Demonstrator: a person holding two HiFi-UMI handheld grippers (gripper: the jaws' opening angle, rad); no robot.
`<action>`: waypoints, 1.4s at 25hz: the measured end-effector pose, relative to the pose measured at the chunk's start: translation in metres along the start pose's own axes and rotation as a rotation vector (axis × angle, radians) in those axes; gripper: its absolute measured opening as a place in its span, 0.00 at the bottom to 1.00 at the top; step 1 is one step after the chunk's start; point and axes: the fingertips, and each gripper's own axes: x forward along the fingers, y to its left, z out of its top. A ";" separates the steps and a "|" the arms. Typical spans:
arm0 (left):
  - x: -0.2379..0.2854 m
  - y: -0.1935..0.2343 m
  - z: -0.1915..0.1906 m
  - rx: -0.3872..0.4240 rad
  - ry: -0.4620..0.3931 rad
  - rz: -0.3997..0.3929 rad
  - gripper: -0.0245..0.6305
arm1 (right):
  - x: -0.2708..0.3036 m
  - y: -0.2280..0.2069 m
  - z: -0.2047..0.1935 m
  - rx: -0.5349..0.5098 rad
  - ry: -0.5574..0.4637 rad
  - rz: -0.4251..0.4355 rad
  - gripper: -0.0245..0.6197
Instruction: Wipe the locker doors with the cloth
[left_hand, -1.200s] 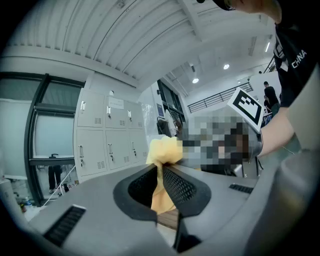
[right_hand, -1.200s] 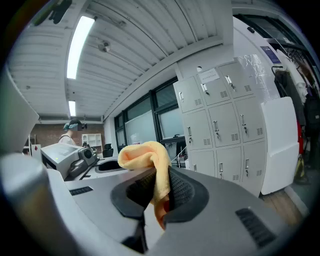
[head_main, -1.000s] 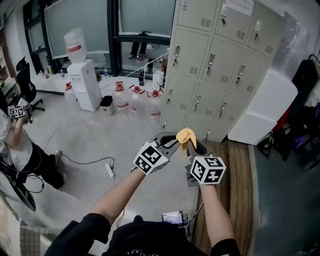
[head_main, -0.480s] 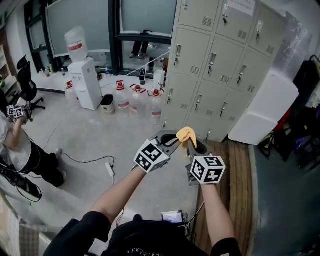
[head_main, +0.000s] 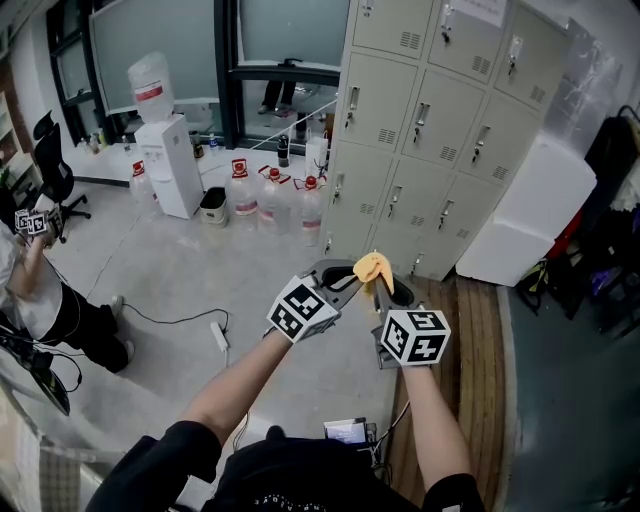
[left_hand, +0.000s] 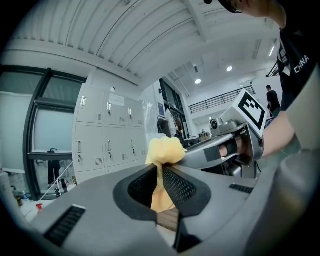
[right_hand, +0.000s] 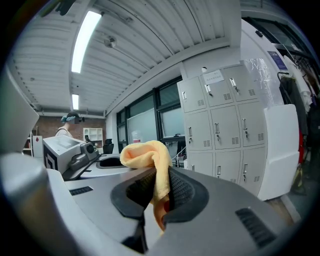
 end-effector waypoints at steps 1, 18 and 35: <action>0.001 -0.002 0.000 0.001 0.000 0.001 0.11 | -0.002 -0.001 0.000 -0.001 0.000 0.000 0.13; 0.060 -0.035 0.018 0.000 -0.004 0.026 0.11 | -0.034 -0.061 0.009 -0.032 -0.006 0.028 0.13; 0.115 0.034 -0.013 -0.009 0.006 0.012 0.11 | 0.045 -0.109 0.006 -0.036 0.013 0.021 0.13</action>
